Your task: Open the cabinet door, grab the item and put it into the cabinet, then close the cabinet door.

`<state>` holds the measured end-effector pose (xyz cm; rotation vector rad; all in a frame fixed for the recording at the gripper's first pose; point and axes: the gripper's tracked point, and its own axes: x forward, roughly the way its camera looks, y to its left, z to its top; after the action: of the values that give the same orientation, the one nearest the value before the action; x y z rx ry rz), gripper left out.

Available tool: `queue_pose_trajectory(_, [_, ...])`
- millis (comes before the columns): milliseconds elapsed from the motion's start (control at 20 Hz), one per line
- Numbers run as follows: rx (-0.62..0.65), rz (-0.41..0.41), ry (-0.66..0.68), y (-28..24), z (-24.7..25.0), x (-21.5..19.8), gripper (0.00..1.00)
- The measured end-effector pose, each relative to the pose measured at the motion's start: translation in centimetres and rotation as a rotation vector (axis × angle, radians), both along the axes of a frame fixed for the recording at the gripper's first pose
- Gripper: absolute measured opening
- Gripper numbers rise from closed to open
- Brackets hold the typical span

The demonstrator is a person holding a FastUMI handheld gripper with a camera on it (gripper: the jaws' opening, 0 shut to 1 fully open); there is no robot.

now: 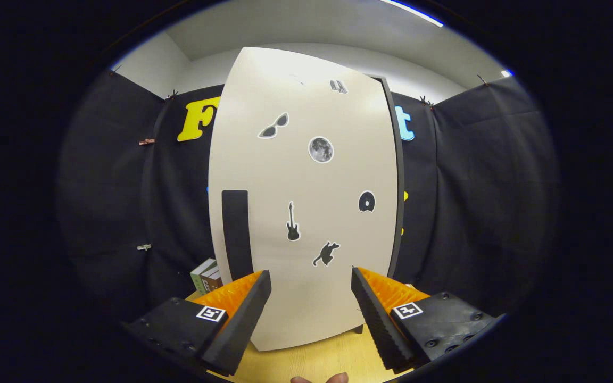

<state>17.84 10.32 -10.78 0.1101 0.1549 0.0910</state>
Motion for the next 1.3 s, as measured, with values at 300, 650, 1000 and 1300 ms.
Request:
queue_pose_trajectory(300, [-0.024,0.015,0.002,0.3,-0.5,-0.4,0.98])
queue_pose_trajectory(650, [-0.015,0.029,0.004,0.2,-0.5,-1.0,0.97])
queue_pose_trajectory(1000, [-0.005,0.036,0.004,0.0,-0.4,-1.5,0.98])
queue_pose_trajectory(1300, [0.003,0.033,-0.003,-0.4,-0.2,-1.5,0.97])
